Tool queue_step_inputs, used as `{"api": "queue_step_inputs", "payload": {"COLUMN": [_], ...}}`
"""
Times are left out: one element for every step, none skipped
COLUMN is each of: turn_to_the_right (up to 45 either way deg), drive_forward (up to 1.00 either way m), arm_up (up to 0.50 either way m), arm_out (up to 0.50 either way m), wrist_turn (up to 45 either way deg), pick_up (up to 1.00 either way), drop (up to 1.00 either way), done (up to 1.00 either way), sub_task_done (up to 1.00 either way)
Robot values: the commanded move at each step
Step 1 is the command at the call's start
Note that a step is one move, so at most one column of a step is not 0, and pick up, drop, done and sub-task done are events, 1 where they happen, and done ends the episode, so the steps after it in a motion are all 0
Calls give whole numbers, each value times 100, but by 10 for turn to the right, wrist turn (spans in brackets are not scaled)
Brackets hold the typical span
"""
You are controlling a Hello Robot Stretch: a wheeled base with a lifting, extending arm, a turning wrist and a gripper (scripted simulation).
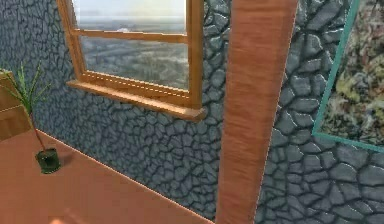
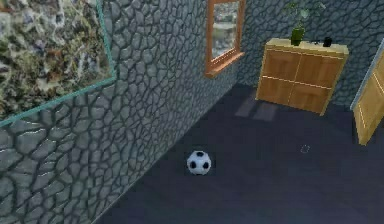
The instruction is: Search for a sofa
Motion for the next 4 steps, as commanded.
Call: {"api": "queue_step_inputs", "payload": {"turn_to_the_right": [-450, -90, 0, -30], "drive_forward": [0, 0, 100, 0], "arm_up": [0, 0, 0, 0], "arm_out": [0, 0, 0, 0], "wrist_turn": [0, 0, 0, 0], "pick_up": [0, 0, 0, 0], "drop": [0, 0, 0, 0], "done": [0, 0, 0, 0], "sub_task_done": [0, 0, 0, 0]}}
